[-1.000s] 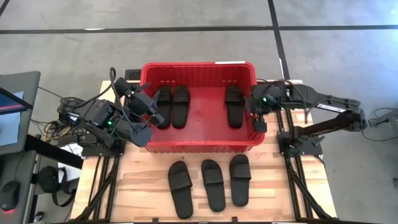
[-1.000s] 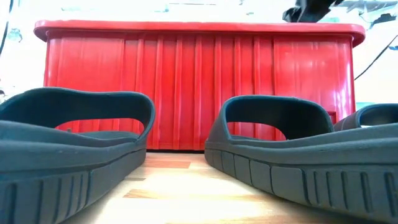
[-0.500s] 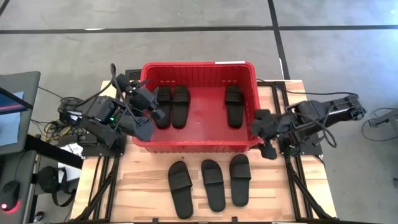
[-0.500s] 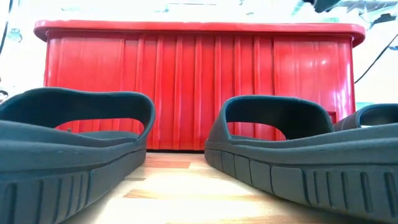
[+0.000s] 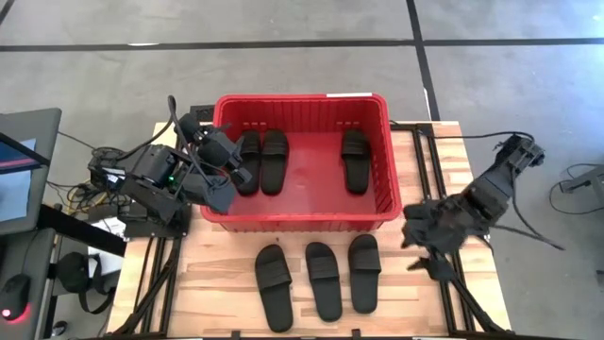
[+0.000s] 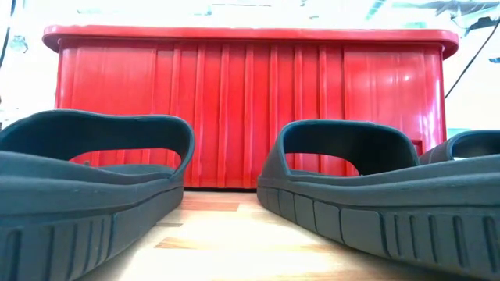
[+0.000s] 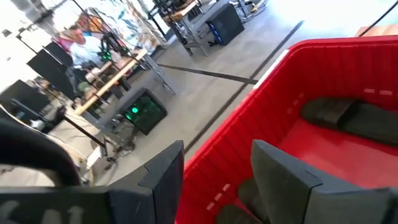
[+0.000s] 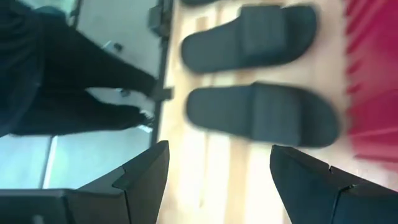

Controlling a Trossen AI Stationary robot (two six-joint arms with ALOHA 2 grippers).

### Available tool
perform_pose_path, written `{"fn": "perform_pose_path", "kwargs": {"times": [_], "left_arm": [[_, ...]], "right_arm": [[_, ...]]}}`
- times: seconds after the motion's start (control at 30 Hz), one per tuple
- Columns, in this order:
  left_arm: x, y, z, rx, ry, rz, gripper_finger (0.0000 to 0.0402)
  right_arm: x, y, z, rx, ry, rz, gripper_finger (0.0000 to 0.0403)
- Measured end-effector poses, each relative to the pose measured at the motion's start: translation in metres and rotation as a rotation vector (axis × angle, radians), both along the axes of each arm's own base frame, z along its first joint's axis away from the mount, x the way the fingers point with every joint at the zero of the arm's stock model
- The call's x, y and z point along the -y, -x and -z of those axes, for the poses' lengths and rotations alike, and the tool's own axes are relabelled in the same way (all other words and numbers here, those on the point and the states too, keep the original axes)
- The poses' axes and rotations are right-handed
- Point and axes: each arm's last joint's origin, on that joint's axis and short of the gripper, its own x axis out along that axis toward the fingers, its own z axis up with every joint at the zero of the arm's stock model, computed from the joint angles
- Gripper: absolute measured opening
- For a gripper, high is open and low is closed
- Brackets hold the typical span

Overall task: Pick and place slides into bin
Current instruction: Put the black slides into the red bin

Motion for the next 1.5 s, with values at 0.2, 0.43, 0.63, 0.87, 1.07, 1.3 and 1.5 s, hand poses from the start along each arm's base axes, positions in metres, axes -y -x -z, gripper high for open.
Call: {"fn": "perform_pose_path", "kwargs": {"times": [0.2, 0.43, 0.63, 0.87, 1.07, 1.3, 1.5], "left_arm": [[0.001, 0.000, 0.001, 0.003, 0.045, 0.016, 0.0176], [0.002, -0.001, 0.003, -0.039, 0.111, 0.066, 0.0176], [0.007, -0.001, 0.005, -0.111, 0.146, 0.143, 0.0176], [0.017, 0.001, 0.006, -0.151, 0.157, 0.214, 0.0177], [0.024, 0.003, 0.006, -0.170, 0.144, 0.255, 0.0177], [0.028, 0.004, 0.006, -0.176, 0.146, 0.274, 0.0176], [0.029, 0.004, 0.007, -0.190, 0.185, 0.302, 0.0177]], "right_arm": [[-0.020, 0.014, 0.004, -0.017, -0.004, 0.046, 0.0265], [-0.046, 0.004, 0.023, 0.097, 0.201, 0.166, 0.0265], [-0.073, -0.016, 0.057, 0.057, 0.340, 0.224, 0.0265], [-0.104, -0.036, 0.101, -0.019, 0.384, 0.323, 0.0265], [-0.121, -0.057, 0.140, -0.052, 0.429, 0.361, 0.0265], [-0.124, -0.080, 0.172, -0.097, 0.524, 0.445, 0.0265], [-0.129, -0.092, 0.185, -0.124, 0.583, 0.465, 0.0265]]}}
